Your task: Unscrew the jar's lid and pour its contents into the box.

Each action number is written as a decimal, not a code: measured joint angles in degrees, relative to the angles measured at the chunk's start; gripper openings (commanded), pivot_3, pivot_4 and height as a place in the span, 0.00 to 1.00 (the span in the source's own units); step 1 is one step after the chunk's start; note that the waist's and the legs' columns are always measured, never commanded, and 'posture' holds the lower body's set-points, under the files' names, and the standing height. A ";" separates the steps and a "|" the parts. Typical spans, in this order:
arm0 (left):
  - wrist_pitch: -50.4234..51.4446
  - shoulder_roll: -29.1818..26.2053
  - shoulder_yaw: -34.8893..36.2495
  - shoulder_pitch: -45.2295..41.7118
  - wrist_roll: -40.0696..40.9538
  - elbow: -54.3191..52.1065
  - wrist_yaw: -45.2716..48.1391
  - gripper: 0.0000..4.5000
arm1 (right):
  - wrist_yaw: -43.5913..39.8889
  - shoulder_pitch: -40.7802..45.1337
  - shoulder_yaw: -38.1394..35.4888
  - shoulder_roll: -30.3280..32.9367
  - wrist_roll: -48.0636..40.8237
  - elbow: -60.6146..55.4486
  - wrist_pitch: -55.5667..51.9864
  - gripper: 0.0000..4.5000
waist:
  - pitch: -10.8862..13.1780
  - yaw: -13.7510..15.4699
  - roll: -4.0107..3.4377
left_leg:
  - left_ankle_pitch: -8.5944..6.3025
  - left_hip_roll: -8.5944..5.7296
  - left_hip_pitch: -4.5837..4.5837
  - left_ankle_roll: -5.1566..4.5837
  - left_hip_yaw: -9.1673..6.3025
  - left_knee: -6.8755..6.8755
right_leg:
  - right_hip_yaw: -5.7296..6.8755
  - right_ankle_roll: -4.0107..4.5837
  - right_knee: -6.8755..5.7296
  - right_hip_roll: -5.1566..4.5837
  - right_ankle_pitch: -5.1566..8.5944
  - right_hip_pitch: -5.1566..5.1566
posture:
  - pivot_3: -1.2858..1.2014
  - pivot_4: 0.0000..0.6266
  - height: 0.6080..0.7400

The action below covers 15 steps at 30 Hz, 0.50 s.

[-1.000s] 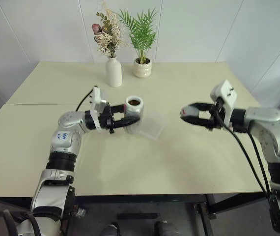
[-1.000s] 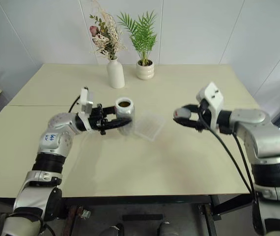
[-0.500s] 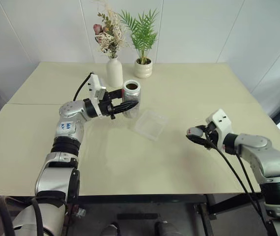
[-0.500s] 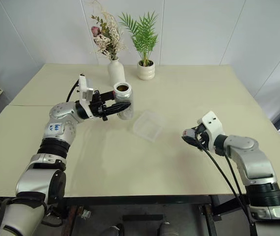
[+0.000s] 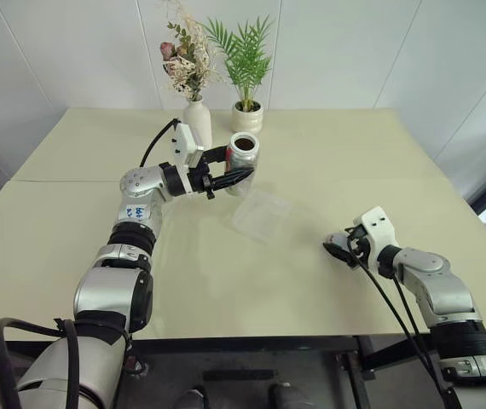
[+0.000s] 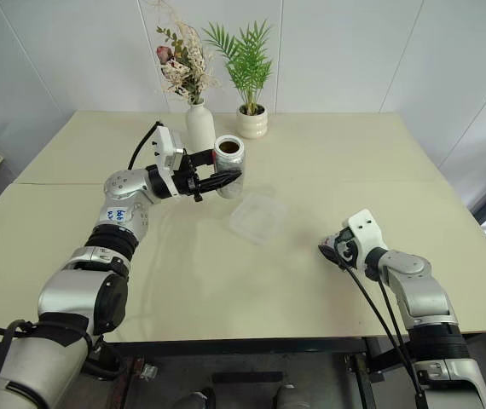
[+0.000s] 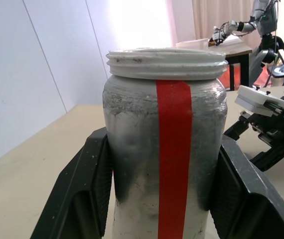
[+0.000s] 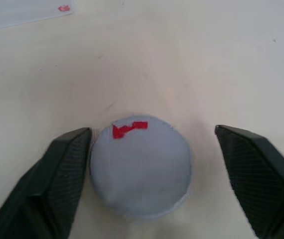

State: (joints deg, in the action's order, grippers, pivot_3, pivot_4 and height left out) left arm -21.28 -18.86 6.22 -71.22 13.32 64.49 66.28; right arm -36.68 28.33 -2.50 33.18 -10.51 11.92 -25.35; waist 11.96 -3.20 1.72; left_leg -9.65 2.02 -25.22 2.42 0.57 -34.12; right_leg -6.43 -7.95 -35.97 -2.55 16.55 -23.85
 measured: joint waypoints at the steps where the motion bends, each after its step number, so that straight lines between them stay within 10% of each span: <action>1: -0.49 0.00 0.01 -0.38 -0.22 0.91 -0.08 0.48 | 0.00 0.00 0.00 0.00 0.00 -0.07 -0.01 1.00 | 0.00 0.01 0.00 | 0.00 0.00 0.00 0.00 0.00 0.00 | 0.00 0.00 0.00 0.00 0.00 0.00 | 0.52 0.24 1.00; 15: -14.73 -0.52 -5.50 -5.44 -13.45 6.80 -12.08 0.48 | 0.33 1.48 -7.31 2.08 -11.02 -22.67 -17.23 1.00 | 0.01 0.32 0.01 | -0.01 0.00 -0.05 0.01 -0.04 0.02 | 0.00 -0.03 0.02 0.00 0.01 -0.01 | 0.52 0.24 1.00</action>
State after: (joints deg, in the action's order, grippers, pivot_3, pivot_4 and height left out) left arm -36.02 -19.38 0.72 -76.66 -0.13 71.29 54.19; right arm -36.35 29.82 -9.81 35.26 -21.52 -10.75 -42.58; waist 11.97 -2.88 1.73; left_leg -9.66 2.01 -25.26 2.43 0.53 -34.10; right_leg -6.43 -7.98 -35.95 -2.55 16.56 -23.85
